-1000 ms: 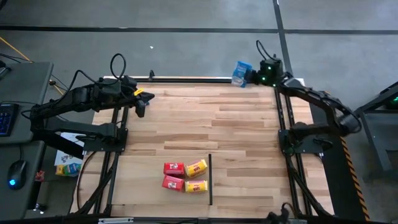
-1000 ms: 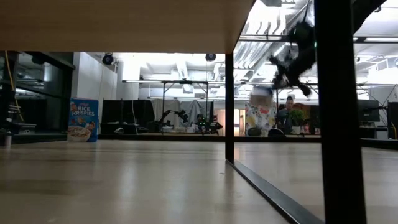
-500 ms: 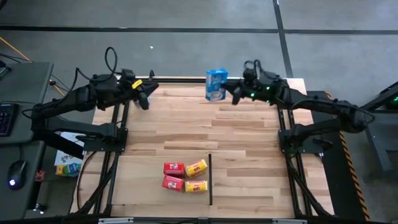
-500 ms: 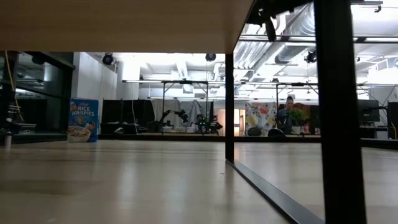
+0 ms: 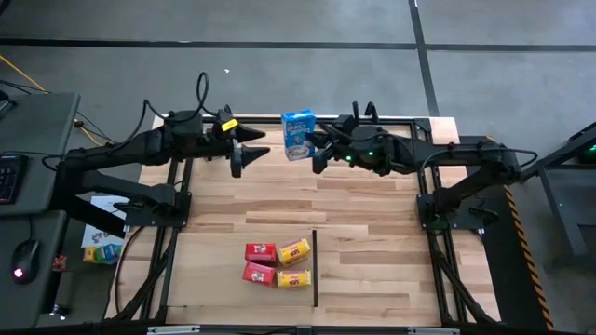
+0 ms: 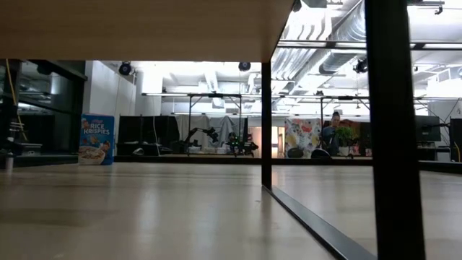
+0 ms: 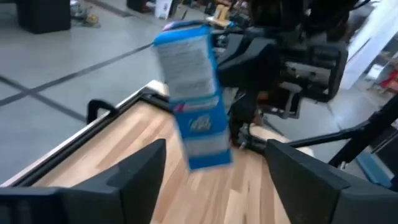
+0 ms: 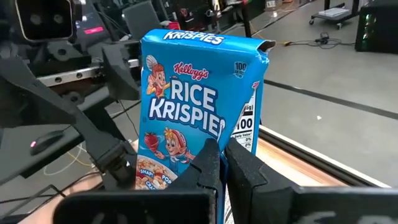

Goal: Stack cereal on shelf
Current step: Put the right blue cereal box on the shelf

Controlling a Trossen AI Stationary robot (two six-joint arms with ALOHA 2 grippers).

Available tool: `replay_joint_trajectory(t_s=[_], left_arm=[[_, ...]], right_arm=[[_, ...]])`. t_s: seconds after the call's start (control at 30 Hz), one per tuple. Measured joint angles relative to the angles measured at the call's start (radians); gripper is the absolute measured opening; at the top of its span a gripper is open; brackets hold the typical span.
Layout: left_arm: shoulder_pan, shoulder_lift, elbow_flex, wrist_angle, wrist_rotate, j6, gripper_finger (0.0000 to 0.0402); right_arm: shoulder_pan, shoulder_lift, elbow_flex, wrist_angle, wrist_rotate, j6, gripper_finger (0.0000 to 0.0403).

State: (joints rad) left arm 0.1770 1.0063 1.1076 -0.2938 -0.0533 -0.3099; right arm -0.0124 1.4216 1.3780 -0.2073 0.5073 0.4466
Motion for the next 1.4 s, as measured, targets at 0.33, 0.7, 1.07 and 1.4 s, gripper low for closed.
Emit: replay_joint_trajectory(t_s=[0.33,0.7,1.07,1.4], left_arm=[[-0.001,0.045,0.0,0.073,-0.058,-0.013,0.0289],[-0.002,0.124,0.0,0.192,-0.069,-0.029,0.0289],[-0.007,0.171,0.0,0.3,-0.062,-0.001,0.0282],[-0.008,0.171,0.0,0.272,-0.082,0.0,0.0165]], right_arm=[[0.029,0.094,0.146,-0.056,0.035,-0.071,0.0],[0.033,0.096,0.147,0.009,0.033,-0.089,0.0],[0.04,0.096,0.147,0.005,-0.011,-0.115,0.0004],[0.039,0.096,0.147,0.007,-0.038,-0.134,0.0077]])
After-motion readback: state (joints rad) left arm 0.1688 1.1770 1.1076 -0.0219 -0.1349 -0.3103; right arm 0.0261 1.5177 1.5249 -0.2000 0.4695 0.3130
